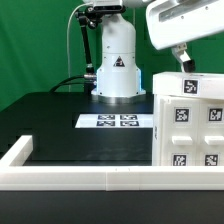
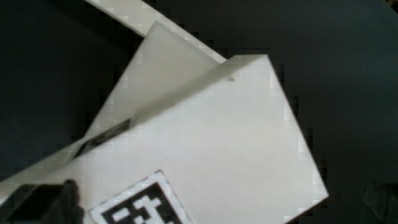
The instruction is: Assemble cabinet
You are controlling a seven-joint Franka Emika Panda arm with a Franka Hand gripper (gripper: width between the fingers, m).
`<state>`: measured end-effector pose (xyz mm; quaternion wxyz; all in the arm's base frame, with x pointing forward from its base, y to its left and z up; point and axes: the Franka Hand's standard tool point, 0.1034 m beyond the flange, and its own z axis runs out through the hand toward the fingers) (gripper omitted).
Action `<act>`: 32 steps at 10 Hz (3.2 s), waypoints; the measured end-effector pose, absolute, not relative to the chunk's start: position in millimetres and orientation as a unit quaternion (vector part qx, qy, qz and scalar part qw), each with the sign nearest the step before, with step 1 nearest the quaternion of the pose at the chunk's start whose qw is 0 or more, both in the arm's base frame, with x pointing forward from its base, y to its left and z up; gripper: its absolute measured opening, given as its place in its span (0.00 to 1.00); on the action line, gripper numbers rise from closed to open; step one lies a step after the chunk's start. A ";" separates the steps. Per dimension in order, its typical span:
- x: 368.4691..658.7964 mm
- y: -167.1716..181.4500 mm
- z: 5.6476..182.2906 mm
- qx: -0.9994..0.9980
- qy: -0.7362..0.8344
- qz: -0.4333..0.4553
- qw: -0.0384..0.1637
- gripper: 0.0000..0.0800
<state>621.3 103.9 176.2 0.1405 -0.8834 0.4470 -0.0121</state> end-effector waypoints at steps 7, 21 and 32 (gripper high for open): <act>622.2 107.7 175.7 -0.996 0.034 -0.066 0.057 1.00; 618.8 104.1 161.8 -0.906 -0.419 -0.063 -0.003 1.00; 617.1 91.6 146.0 -0.916 -0.398 -0.047 0.000 0.70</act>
Offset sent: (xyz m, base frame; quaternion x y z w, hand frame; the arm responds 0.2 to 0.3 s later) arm 0.0029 0.0057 0.0016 -0.0514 0.0576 -0.4205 0.9040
